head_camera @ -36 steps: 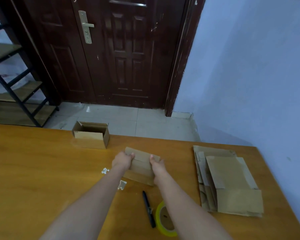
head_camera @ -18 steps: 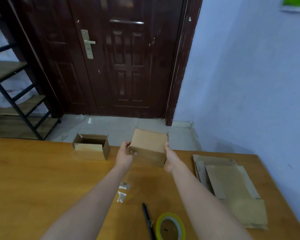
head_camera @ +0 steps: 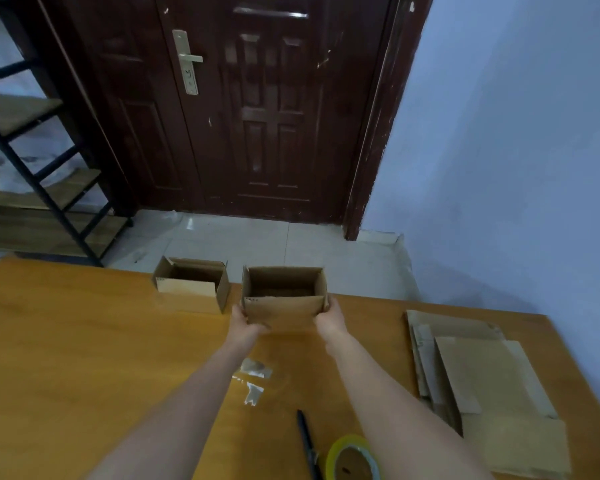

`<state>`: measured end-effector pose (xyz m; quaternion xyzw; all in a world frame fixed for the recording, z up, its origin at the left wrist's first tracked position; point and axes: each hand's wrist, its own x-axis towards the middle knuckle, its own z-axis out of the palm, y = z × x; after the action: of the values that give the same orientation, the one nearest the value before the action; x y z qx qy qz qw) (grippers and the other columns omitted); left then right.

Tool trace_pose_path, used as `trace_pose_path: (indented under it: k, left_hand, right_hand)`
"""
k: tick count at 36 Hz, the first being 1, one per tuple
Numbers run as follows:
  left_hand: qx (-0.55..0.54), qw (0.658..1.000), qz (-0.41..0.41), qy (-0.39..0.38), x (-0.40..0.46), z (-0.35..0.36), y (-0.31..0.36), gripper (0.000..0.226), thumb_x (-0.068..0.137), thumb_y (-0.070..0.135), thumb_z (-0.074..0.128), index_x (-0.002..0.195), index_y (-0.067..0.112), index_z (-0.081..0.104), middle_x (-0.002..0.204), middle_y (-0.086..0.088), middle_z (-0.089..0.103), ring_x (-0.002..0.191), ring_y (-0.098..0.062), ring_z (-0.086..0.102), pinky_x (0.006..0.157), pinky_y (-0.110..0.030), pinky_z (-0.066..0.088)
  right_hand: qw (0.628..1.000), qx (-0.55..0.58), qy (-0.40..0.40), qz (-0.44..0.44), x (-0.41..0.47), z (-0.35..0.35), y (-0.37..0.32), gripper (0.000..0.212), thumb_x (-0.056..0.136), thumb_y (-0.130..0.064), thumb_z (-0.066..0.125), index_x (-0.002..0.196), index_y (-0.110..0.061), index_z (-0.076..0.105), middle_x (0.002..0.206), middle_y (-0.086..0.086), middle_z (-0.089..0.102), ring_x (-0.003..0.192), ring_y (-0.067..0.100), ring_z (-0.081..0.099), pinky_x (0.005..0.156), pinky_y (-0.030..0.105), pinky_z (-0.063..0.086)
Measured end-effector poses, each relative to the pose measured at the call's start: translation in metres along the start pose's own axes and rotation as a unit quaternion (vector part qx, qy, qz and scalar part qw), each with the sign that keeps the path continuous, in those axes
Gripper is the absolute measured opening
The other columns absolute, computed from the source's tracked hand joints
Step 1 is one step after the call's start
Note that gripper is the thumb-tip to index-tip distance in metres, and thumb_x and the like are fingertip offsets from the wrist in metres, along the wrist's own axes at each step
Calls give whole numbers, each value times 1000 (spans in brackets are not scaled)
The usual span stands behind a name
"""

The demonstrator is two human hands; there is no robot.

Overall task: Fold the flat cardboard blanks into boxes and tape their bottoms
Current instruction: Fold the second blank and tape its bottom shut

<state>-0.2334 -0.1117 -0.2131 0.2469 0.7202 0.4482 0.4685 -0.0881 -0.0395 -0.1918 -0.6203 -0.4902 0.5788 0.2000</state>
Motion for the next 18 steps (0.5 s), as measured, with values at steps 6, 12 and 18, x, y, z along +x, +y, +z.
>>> trace_pose_path:
  k: [6,12,18]
  left_hand:
    - [-7,998,-53,-26,21,-7,-22,91,84,2,64,151,21,5,153,-11,25,140,-31,25,113,-45,23]
    - [-30,997,-66,-23,45,-12,-34,90,84,6,66,151,22,8,154,-9,26,141,-30,24,114,-46,21]
    - [-53,996,-68,-19,65,-13,-38,91,84,15,67,151,27,8,154,-6,25,141,-31,24,115,-51,21]
  right_hand:
    - [998,-18,-35,44,14,22,15,52,96,-6,46,144,-19,32,138,7,47,127,25,43,106,38,35]
    - [996,-19,-55,67,28,36,27,44,96,-9,45,139,-15,38,136,8,48,125,25,43,105,38,34]
    - [996,3,-67,56,37,43,21,46,97,-12,46,141,-17,36,140,6,45,132,25,39,109,40,30]
